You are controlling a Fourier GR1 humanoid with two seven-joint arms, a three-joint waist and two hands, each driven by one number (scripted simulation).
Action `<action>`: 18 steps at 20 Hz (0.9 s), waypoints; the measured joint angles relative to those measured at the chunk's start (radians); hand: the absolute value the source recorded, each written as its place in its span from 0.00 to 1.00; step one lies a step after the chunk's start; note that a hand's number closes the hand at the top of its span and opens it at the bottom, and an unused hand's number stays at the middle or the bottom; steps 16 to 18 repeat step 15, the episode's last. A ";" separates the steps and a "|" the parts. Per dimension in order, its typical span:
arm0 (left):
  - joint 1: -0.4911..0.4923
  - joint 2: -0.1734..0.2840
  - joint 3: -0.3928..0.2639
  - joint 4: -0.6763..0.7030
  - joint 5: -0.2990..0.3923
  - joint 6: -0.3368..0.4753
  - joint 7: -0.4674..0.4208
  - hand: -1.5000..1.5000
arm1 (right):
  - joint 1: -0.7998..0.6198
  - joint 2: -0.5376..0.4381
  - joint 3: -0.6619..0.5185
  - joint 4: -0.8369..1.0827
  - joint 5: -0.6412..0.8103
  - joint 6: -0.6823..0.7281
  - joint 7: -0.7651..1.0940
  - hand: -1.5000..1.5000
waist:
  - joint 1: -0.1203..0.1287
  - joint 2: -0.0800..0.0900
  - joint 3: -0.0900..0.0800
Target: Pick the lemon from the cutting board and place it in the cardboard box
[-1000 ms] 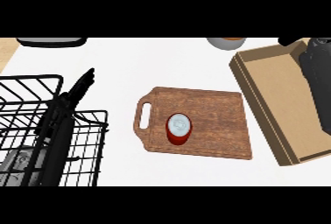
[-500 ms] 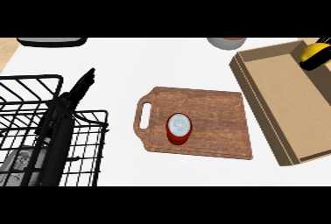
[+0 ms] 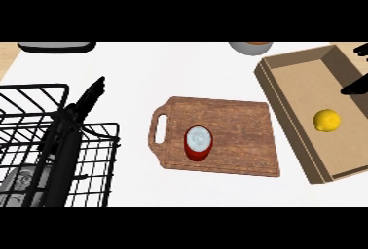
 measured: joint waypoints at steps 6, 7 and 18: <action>0.002 0.001 0.008 0.014 0.003 -0.010 -0.007 0.50 | -0.021 0.040 -0.187 -0.091 -0.173 -0.190 -0.121 0.00 | -0.006 -0.005 0.003; 0.004 0.001 0.010 0.017 0.005 -0.011 -0.008 0.50 | -0.029 0.049 -0.232 -0.102 -0.213 -0.223 -0.131 0.00 | -0.008 -0.007 0.004; 0.005 -0.004 0.014 0.009 -0.005 -0.011 -0.013 0.50 | 0.038 0.053 -0.502 -0.130 -0.444 -0.367 -0.226 0.00 | -0.008 -0.002 0.003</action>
